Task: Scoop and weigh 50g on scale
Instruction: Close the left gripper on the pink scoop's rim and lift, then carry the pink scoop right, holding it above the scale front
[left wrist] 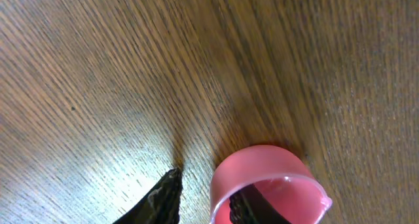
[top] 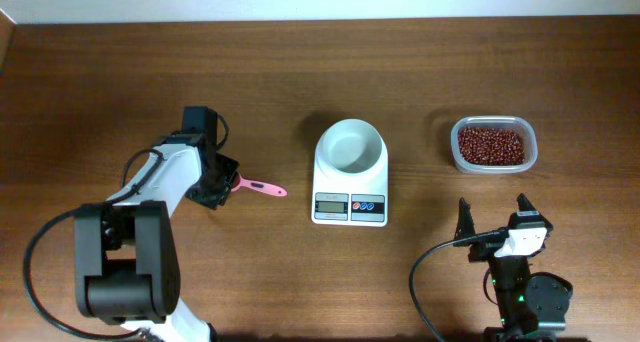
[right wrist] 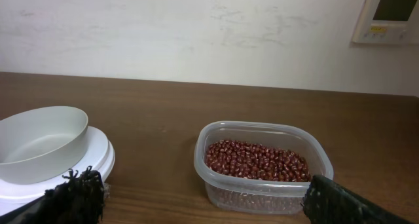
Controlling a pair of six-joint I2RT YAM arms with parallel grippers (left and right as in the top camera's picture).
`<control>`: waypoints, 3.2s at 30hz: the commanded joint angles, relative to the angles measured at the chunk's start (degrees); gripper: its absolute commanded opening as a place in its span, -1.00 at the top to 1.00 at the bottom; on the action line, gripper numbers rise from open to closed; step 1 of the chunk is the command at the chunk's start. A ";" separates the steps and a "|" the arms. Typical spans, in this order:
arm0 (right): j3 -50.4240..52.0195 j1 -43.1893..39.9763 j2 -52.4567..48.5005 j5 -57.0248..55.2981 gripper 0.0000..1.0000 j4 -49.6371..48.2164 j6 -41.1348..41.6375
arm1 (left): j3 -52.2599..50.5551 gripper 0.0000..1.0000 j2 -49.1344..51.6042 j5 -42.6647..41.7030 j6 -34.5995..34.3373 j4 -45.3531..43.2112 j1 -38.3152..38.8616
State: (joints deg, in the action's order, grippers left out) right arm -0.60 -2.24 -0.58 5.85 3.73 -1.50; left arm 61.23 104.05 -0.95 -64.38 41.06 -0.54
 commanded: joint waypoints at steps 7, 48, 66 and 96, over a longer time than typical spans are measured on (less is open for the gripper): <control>0.28 0.31 0.37 -0.07 -0.98 0.39 0.28 | -0.57 1.00 1.07 1.22 -0.72 -0.09 0.00; 0.28 0.31 0.37 -0.07 -0.98 0.39 0.28 | 2.25 1.00 -9.05 -5.86 6.14 7.26 -0.09; 0.28 0.31 0.37 -0.07 -0.98 0.39 0.28 | 2.27 1.00 -13.97 -10.64 6.12 3.52 -0.09; 0.28 0.31 0.37 -0.07 -0.98 0.39 0.31 | 2.25 1.00 -24.44 -15.37 -2.54 25.49 3.76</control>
State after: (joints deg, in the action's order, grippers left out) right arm -0.60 -2.24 -0.58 5.87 3.73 -1.48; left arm 62.70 80.44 -15.38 -63.09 66.46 1.43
